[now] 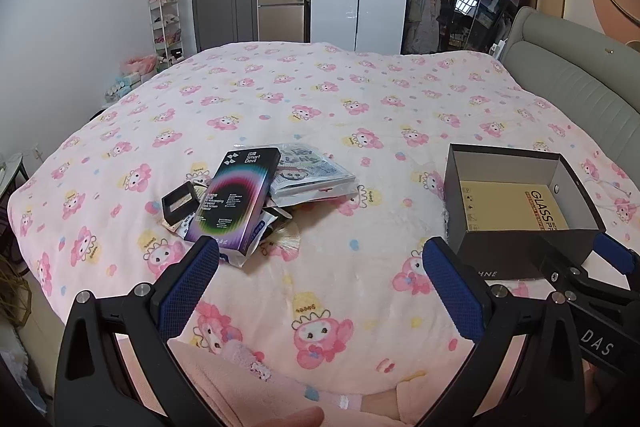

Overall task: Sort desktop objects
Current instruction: 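Move the right tool toward the clear-bagged cartoon bead-art kit in the pile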

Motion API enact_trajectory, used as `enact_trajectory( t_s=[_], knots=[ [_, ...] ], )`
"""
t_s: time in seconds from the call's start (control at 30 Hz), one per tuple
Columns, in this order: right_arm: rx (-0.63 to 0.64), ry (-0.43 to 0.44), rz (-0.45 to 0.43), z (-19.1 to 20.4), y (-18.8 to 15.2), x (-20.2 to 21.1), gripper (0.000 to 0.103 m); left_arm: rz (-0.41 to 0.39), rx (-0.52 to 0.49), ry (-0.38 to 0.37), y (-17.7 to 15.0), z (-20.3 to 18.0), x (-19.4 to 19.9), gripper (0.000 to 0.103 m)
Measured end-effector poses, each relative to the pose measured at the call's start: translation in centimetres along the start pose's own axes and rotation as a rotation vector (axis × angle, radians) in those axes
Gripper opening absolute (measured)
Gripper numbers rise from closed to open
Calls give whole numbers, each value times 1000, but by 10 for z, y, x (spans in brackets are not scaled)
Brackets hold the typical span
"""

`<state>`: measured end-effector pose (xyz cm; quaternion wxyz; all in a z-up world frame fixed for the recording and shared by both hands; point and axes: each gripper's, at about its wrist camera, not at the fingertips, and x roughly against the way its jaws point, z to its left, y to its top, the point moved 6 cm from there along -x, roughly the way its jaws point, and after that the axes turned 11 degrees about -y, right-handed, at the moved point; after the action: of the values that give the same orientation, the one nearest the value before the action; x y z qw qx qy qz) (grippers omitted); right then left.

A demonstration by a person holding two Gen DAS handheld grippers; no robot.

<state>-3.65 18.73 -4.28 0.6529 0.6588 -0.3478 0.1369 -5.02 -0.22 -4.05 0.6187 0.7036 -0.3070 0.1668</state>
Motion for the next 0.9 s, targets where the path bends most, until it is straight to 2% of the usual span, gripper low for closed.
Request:
enact_trajectory(
  t_s=[0.23, 0.33, 0.4, 0.5, 0.6, 0.67, 0.7, 0.77, 0.83, 0.9],
  knots=[
    [0, 81, 22, 8, 13, -9, 103, 36, 109, -72, 3, 23, -19, 103],
    [29, 118, 2, 16, 20, -11, 103, 51, 156, -103, 4, 32, -27, 103],
    [56, 175, -30, 26, 27, -9, 103, 61, 187, -124, 5, 39, -32, 102],
    [101, 259, -15, 49, 31, -20, 103, 82, 269, -103, 4, 67, -48, 100],
    [140, 295, 17, 75, 34, -38, 103, 102, 328, -102, 8, 87, -72, 89],
    [123, 271, 45, 84, 43, -53, 103, 131, 359, -105, 12, 93, -96, 74],
    [105, 277, 65, 90, 48, -64, 103, 162, 383, -117, 13, 95, -111, 70],
    [77, 312, 123, 103, 56, -86, 103, 250, 453, -167, 11, 99, -146, 52],
    [67, 317, 179, 115, 59, -111, 103, 341, 523, -219, 5, 98, -181, 44],
    [69, 301, 222, 126, 58, -135, 100, 374, 556, -207, 1, 101, -203, 35]
  ],
)
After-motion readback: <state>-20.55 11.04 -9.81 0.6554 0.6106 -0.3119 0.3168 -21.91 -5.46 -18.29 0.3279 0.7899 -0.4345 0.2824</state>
